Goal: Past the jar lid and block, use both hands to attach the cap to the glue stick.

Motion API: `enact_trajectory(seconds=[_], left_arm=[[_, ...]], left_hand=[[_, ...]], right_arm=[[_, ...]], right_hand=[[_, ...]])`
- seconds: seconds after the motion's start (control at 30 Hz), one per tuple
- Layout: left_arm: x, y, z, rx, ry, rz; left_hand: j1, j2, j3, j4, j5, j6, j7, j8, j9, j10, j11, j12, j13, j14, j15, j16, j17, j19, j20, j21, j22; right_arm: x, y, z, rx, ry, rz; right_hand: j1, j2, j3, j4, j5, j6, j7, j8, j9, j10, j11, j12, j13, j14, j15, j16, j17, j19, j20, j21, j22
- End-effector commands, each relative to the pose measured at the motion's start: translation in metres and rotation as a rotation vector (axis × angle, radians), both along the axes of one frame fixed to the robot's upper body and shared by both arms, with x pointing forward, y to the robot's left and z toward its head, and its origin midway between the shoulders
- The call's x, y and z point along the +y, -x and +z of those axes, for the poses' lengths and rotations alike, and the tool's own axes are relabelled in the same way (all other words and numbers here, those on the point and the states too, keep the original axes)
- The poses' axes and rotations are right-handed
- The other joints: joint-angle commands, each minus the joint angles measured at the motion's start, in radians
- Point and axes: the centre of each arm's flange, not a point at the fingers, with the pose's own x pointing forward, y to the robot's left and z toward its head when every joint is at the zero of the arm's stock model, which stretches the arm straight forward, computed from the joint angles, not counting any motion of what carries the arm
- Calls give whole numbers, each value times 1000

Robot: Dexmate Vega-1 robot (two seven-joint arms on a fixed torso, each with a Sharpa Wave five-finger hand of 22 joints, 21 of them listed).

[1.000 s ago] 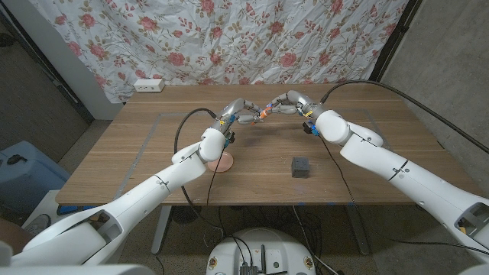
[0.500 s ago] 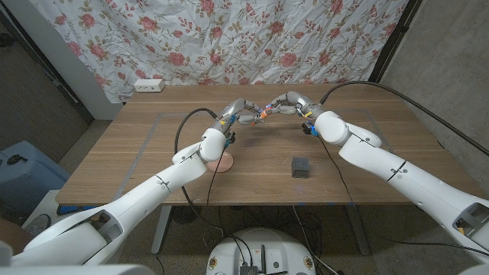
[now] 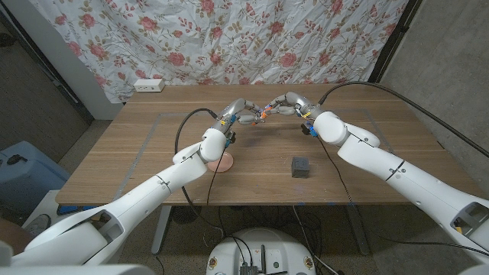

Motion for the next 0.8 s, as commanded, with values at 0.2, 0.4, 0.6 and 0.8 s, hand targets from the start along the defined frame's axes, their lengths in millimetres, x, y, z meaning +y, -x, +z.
enact_trajectory(seconds=[0.2, 0.4, 0.6, 0.8], left_arm=[[5, -2, -2, 10, 4, 11], [6, -2, -2, 13, 4, 12], [6, -4, -2, 11, 0, 7], [7, -4, 0, 10, -5, 7]], left_hand=[[-19, 67, 6, 3, 4, 45, 33, 3, 11, 22, -17, 4, 1, 8, -99, 5, 4, 9, -2, 0, 3], [-20, 66, 5, 4, 4, 45, 34, 3, 11, 22, -18, 3, 1, 9, -97, 6, 4, 9, -2, 0, 3], [-21, 66, 5, 4, 3, 45, 34, 3, 11, 21, -17, 3, 1, 10, -97, 6, 4, 9, -2, 0, 3], [-21, 66, 4, 5, 3, 44, 35, 2, 11, 20, -17, 1, 1, 10, -97, 5, 3, 9, -1, 0, 3]], right_arm=[[-3, -2, 5, -7, -4, 23], [-2, -4, 6, 7, 15, 43], [-2, -6, 8, 15, 30, 60], [-3, -8, 11, 22, 48, 76]], right_hand=[[-28, -33, -23, 7, 13, -63, 0, -48, -8, -84, 3, -12, -2, -21, -103, -17, 3, -7, 18, 2, 4], [-54, -52, -38, 12, 25, -116, 0, -79, -6, -145, 7, -12, -3, -50, -84, -33, 4, -26, 32, 0, 4], [-89, -69, -55, 20, 42, -176, 1, -114, -8, -203, 18, -10, -4, -84, -62, -53, 5, -57, 55, -2, 4], [-117, -82, -71, 26, 62, -249, 1, -141, -7, -258, 25, -11, -5, -120, -44, -70, 7, -87, 70, -4, 4]])
